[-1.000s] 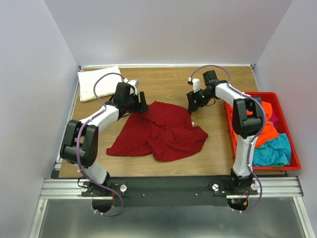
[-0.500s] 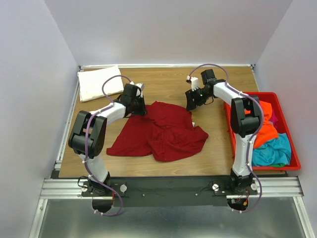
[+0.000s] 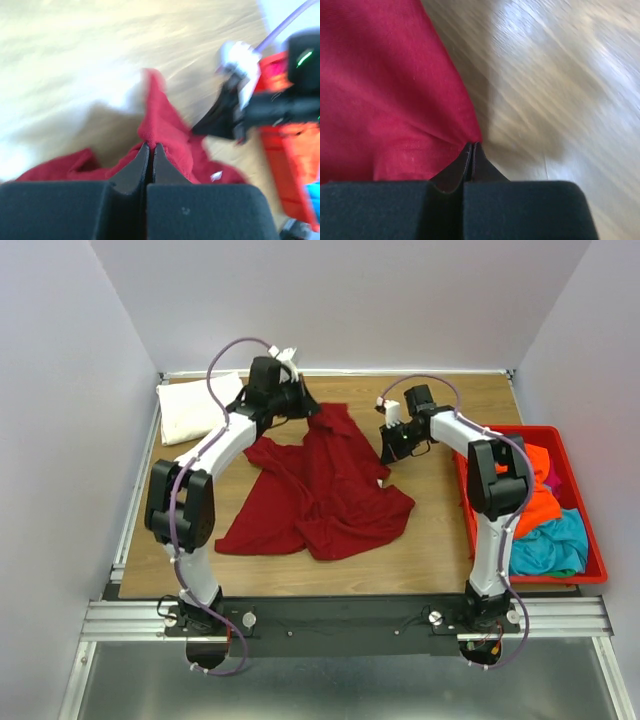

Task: Fold and stack the t-shirts
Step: Flatten the tshirt out

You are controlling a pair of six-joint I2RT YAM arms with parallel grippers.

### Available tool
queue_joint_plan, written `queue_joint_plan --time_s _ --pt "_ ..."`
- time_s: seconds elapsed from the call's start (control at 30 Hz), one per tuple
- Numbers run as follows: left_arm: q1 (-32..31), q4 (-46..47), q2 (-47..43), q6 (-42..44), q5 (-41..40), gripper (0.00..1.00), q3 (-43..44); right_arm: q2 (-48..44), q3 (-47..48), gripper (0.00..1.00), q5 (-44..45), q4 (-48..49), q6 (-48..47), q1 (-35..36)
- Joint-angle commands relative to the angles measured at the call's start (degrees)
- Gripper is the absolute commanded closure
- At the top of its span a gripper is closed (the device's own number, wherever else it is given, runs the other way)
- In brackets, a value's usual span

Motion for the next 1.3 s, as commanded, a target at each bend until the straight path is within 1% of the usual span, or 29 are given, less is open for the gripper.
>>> queue_joint_plan --time_s 0.0,0.03,0.1,0.13,0.17,0.2,0.23,0.27,0.3,0.37,0.4,0.43,0.47,0.53,0.57,0.67,0.7,0.73,0.77,0.8,0.83,0.87,0.93,0.97,1.07,1.1,1.17,1.23,1.27 --pt "-0.3 4.7 7.9 -4.7 7.3 1.0 10.2 -9.5 -4.1 0.99 6.1 4.6 1.6 -1.5" --pt "-0.2 5.8 10.1 -5.4 10.0 1.0 12.5 -12.2 -4.9 0.99 6.9 5.2 1.6 -1.6" --pt "-0.2 8.9 17.5 -8.3 12.9 0.99 21.1 -14.3 -6.7 0.99 8.7 5.7 1.9 -2.2" --pt "-0.4 9.2 20.4 -9.3 14.6 0.97 24.4 -15.0 -7.2 0.99 9.4 5.7 2.0 -2.3" --pt "-0.5 8.6 26.0 -11.1 15.5 0.86 35.1 -16.1 -8.7 0.92 11.4 5.7 2.6 -2.5" --pt "-0.5 7.5 28.7 -11.7 15.5 0.76 35.2 -16.4 -9.5 0.82 12.4 5.7 2.7 -2.5" --pt "-0.6 7.1 31.2 -11.9 15.5 0.63 38.8 -17.0 -10.3 0.75 13.3 6.1 2.7 -2.9" --pt "-0.7 5.0 33.6 -11.6 15.5 0.52 45.1 -17.5 -11.2 0.64 14.3 6.2 3.0 -3.3" --pt "-1.0 3.9 36.2 -11.0 15.3 0.42 47.2 -18.8 -12.2 0.49 15.6 6.7 3.0 -3.6" --pt "-1.1 1.0 36.8 -7.2 12.4 0.34 50.3 -20.1 -14.6 0.46 14.9 7.6 1.6 -4.8" --pt "-1.0 -1.5 34.8 -2.0 8.5 0.33 50.2 -21.4 -15.4 0.43 13.6 7.7 0.6 -5.1" --pt "-1.0 -2.3 32.9 0.7 8.5 0.32 49.5 -21.9 -15.7 0.43 12.4 7.6 -0.6 -5.1" --pt "-1.1 -2.9 30.7 3.0 3.2 0.31 46.1 -22.4 -16.0 0.38 11.4 7.6 -3.3 -5.1" --pt "-1.0 -3.9 22.5 8.0 -2.9 0.28 41.5 -23.1 -16.0 0.38 7.2 7.6 -5.9 -5.1" --pt "-1.1 -3.6 16.2 12.7 -7.5 0.27 35.7 -23.0 -15.9 0.38 3.4 7.6 -8.5 -5.0" --pt "-1.0 -2.7 6.3 19.0 -15.1 0.24 22.4 -20.7 -13.6 0.37 -3.1 3.6 -14.9 -4.8" --pt "-0.9 -1.8 0.0 19.9 -16.4 0.18 18.9 -19.8 -13.1 0.38 -7.9 -0.6 -17.5 -4.4" --pt "-0.9 -1.2 -3.0 20.7 -17.3 0.14 15.0 -19.2 -12.7 0.38 -8.9 -2.1 -19.7 -3.8" --pt "-0.7 -1.0 -5.9 21.5 -17.9 0.07 7.4 -18.6 -12.9 0.38 -9.0 -3.2 -22.3 -3.2" --pt "-0.3 -0.3 -11.2 21.3 -17.6 0.02 3.6 -18.8 -14.5 0.38 -7.4 -3.8 -23.3 -1.6" --pt "0.3 0.0 -13.6 19.8 -17.4 0.02 0.0 -19.2 -15.4 0.39 -6.3 -3.9 -24.1 -0.8" --pt "2.9 0.2 -16.0 18.7 -14.2 0.02 -7.2 -21.0 -16.4 0.39 -5.8 -4.0 -25.9 -0.3" --pt "5.0 1.7 -22.6 17.5 -6.2 0.02 -16.7 -24.0 -20.0 0.39 -6.4 -4.7 -27.8 0.1" --pt "5.6 1.8 -24.7 17.0 -5.7 0.04 -19.1 -27.4 -21.5 0.39 -7.4 -5.2 -31.6 0.0" --pt "5.6 0.0 -30.0 16.8 -3.9 0.09 -25.4 -32.2 -26.1 0.38 -13.1 -8.1 -41.2 0.4" --pt "5.6 -1.3 -31.2 16.6 -3.4 0.16 -26.6 -33.2 -26.6 0.37 -16.5 -9.9 -43.6 0.5" --pt "5.6 -2.4 -32.0 16.6 -2.7 0.2 -29.4 -32.4 -26.1 0.37 -18.8 -11.7 -49.1 1.7" --pt "5.6 -2.4 -34.1 17.0 -2.4 0.22 -31.1 -27.4 -23.5 0.37 -18.0 -11.4 -49.0 3.8" --pt "5.6 -2.8 -36.3 18.7 -2.4 0.22 -32.2 -25.3 -19.4 0.37 -17.4 -11.5 -46.9 4.5"
